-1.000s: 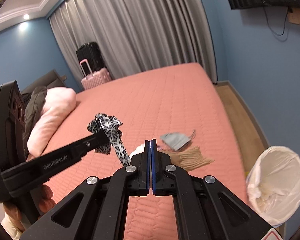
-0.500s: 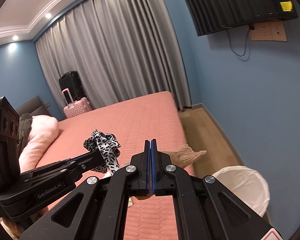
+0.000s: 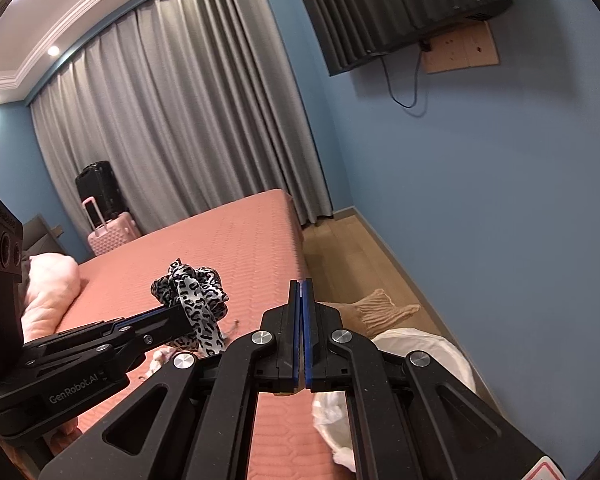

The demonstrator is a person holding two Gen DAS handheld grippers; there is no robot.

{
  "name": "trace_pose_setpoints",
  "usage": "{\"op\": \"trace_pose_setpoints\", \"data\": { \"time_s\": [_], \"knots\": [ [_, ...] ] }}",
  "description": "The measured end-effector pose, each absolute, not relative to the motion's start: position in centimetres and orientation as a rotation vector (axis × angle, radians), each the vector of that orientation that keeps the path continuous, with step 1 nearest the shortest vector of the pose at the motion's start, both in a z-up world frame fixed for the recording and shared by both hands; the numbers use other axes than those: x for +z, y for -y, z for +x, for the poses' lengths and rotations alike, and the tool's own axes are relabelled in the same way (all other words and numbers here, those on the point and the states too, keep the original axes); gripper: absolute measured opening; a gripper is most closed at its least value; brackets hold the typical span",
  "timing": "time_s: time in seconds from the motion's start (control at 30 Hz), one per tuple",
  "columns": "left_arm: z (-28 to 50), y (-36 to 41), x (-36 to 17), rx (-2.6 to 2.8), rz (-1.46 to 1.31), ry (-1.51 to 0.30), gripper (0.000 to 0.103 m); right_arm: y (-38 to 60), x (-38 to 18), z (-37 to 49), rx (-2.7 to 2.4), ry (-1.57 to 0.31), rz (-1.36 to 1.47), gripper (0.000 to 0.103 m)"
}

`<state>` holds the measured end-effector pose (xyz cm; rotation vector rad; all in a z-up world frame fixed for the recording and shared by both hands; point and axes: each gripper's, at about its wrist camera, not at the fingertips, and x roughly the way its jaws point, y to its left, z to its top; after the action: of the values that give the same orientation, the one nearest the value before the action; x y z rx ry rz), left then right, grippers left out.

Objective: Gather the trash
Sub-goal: 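Carry the leopard and beige cloths over the wastebasket with both grippers, then open both grippers to drop the cloths into the wastebasket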

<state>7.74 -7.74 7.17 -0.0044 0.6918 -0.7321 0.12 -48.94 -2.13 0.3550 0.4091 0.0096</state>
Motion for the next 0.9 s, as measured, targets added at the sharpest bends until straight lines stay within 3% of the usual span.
{"op": "trace_pose_setpoints", "data": {
  "time_s": [0.37, 0.47, 0.5, 0.53, 0.67, 0.8, 0.9],
  "knots": [
    [7.6, 12.0, 6.1, -0.790, 0.047, -0.718, 0.011, 52.2, -4.0, 0.4, -0.044, -0.433, 0.388, 0.001],
    [7.6, 12.2, 5.7, -0.782, 0.050, -0.718, 0.042, 52.7, -4.5, 0.6, -0.050, -0.443, 0.402, 0.003],
    [7.5, 12.2, 5.7, -0.771, 0.045, -0.711, 0.058, 53.0, -4.6, 1.0, -0.054, -0.449, 0.403, 0.009],
    [7.5, 12.2, 5.6, -0.760, 0.042, -0.705, 0.066, 53.1, -4.8, 1.1, -0.062, -0.454, 0.404, 0.010],
    [7.7, 12.3, 5.2, -0.745, 0.045, -0.717, 0.066, 53.5, -5.6, 0.7, -0.069, -0.462, 0.426, 0.011],
    [7.8, 12.2, 5.0, -0.738, 0.044, -0.720, 0.066, 53.4, -5.9, 0.4, -0.075, -0.459, 0.429, 0.022],
    [7.7, 12.0, 5.0, -0.732, 0.044, -0.716, 0.066, 53.2, -5.9, 0.4, -0.068, -0.461, 0.433, 0.024]
  ]
}}
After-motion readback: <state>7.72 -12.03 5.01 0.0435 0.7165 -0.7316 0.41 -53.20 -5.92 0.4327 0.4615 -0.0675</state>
